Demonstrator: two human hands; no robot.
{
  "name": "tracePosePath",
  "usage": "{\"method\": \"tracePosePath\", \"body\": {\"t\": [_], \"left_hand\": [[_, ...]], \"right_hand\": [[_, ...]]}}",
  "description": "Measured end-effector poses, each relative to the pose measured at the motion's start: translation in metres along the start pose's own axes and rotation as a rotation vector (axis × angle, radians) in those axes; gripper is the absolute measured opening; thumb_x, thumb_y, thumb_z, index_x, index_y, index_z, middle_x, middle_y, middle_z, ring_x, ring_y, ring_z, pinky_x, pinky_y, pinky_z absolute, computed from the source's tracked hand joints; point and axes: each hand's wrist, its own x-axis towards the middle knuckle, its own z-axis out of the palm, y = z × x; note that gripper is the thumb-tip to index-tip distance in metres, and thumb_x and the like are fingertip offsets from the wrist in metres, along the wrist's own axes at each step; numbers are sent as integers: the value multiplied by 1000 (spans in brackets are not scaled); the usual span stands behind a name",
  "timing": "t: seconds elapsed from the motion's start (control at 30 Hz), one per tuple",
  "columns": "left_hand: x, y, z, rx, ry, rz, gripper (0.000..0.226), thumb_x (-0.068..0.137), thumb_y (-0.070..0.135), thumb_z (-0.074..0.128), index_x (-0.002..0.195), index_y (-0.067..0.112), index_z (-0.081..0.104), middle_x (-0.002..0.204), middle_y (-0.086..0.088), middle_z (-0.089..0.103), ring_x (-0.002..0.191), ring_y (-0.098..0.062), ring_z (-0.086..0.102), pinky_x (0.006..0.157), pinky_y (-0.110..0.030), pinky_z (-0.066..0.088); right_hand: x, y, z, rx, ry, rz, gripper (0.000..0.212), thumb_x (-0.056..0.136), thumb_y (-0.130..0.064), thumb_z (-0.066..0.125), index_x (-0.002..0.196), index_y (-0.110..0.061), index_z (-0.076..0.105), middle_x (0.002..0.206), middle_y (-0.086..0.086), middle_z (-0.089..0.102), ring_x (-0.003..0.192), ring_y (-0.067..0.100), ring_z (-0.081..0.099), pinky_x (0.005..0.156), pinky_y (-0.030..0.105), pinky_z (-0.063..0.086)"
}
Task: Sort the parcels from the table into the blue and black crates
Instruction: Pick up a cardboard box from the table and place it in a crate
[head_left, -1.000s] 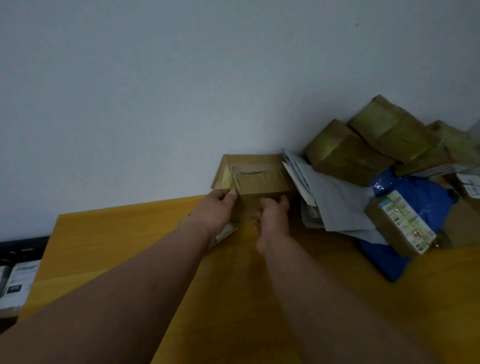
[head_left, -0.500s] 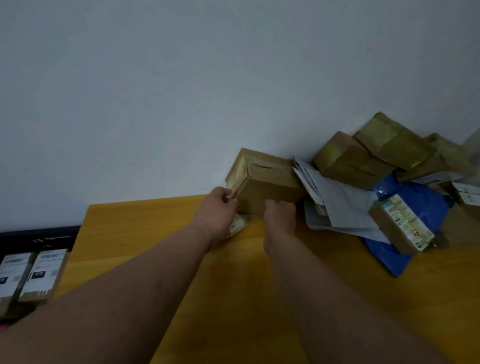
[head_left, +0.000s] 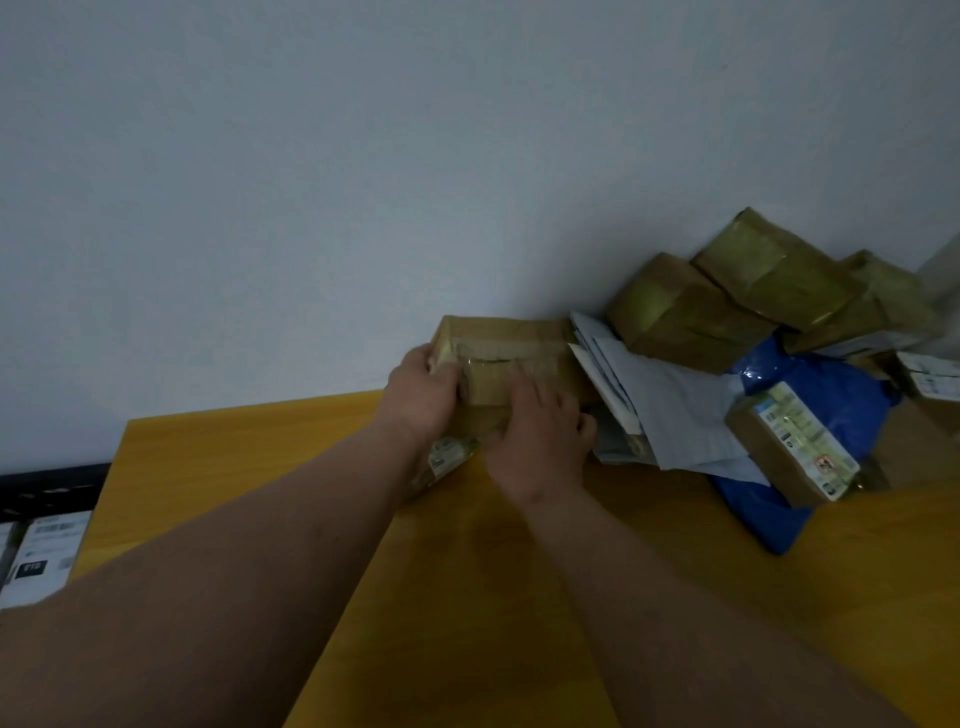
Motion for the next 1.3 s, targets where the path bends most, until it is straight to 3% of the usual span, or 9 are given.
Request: {"method": "tracePosePath", "body": {"t": [0.13,0.23,0.33,0.5,0.67,0.9,1.03,1.13,1.3], "left_hand": [[5,-10,-1,-43,105,1,67,94,59,41,151,26,28,157,-7,26,140,-29,33,111,-46,33],[1,-20,3,-45,11,-92,54,95,53,48,140,24,48,146,-4,45,124,-26,48,98,-35,40],[-7,-32,10,-80,-67,-208,57,90,28,66,141,24,41,135,-4,53,102,-23,60,84,-38,55],[-15,-52,11,-154,-83,-367,83,79,16,78,147,21,31,122,-7,60,97,-28,65,84,-45,57],[-24,-73,-3,-106,-47,-303,63,77,13,76,133,20,48,102,3,59,93,-23,61,86,-42,55],[-51,-89,-35,-206,21,-190,21,85,22,65,105,26,59,107,-1,63,86,-17,59,76,-34,50],[-76,-93,-66,-300,24,-178,68,82,35,73,141,26,39,101,12,51,90,-10,53,86,-37,44],[-104,-94,-91,-373,-180,-312,98,63,55,81,145,36,30,119,6,47,110,-20,45,96,-46,38],[-135,-99,-136,-503,-275,-316,95,48,38,86,132,49,43,119,4,63,113,-23,54,105,-60,30]], "right_hand": [[-27,16,11,160,172,67,29,88,-29,49,116,-27,50,108,-5,56,112,19,47,106,49,26],[-33,27,9,378,161,305,21,94,-35,47,113,-25,45,95,-1,61,91,21,58,94,43,43],[-39,31,7,614,90,545,38,95,-42,49,124,-22,36,99,-1,59,76,15,56,66,29,46],[-49,29,12,1254,-64,873,83,84,-58,63,148,-28,19,136,9,47,114,31,53,92,43,47],[-63,34,24,1305,-273,822,87,77,-53,72,148,-33,26,123,3,59,105,27,59,99,51,47],[-90,22,26,1416,-268,805,70,71,-29,76,135,-26,48,119,9,65,101,33,62,71,38,51],[-112,-1,25,1564,-305,769,65,58,-22,76,121,-15,62,104,10,66,82,29,59,62,38,52],[-131,-24,27,1659,-342,719,60,56,-19,76,115,-14,66,99,11,64,81,29,58,61,38,53],[-164,-53,36,1711,-497,667,52,62,-12,76,114,-17,69,115,14,66,108,37,58,84,53,53]]}}
